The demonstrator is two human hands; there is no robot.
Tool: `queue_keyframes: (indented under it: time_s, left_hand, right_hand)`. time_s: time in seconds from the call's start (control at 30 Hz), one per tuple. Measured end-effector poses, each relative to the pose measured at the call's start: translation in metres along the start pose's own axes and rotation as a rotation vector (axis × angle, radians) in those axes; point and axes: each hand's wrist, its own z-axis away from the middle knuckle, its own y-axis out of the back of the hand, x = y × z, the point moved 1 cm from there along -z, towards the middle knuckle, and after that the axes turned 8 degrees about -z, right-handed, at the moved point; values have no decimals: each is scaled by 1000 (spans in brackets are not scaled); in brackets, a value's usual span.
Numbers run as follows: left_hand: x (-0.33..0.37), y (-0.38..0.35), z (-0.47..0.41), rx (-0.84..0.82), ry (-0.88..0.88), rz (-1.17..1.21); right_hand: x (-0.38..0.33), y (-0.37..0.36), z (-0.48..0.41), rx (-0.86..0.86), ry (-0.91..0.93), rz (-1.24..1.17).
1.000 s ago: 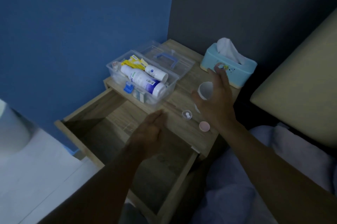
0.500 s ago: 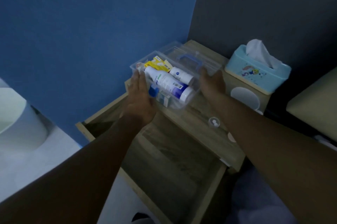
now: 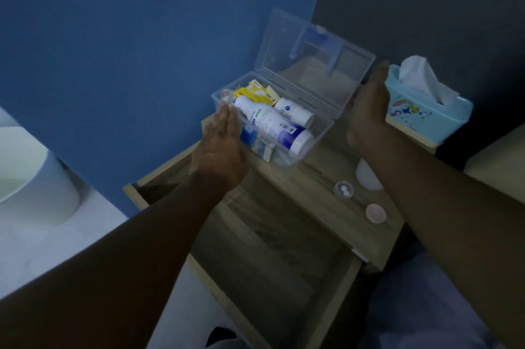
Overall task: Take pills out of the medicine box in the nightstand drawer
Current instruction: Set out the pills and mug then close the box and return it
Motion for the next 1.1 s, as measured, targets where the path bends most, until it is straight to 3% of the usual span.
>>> queue_keyframes:
  time_s: [0.1,0.53,0.67,0.8,1.1]
  left_hand:
    - [4,1,0,-20,32,25]
    - [6,-16,19,-17,125,225]
    - [11,-21,15,89,159,382]
    - [14,-22,6,75,284,569]
    - [10,-21,11,242,256,563]
  right_hand:
    - [0,1,24,-52,211,146]
    - [44,49,92,-619,755,802]
    - [56,57,97,-644,835,866]
    - [54,52,97,-597,890,890]
    - [48,42,96,-606,908,958]
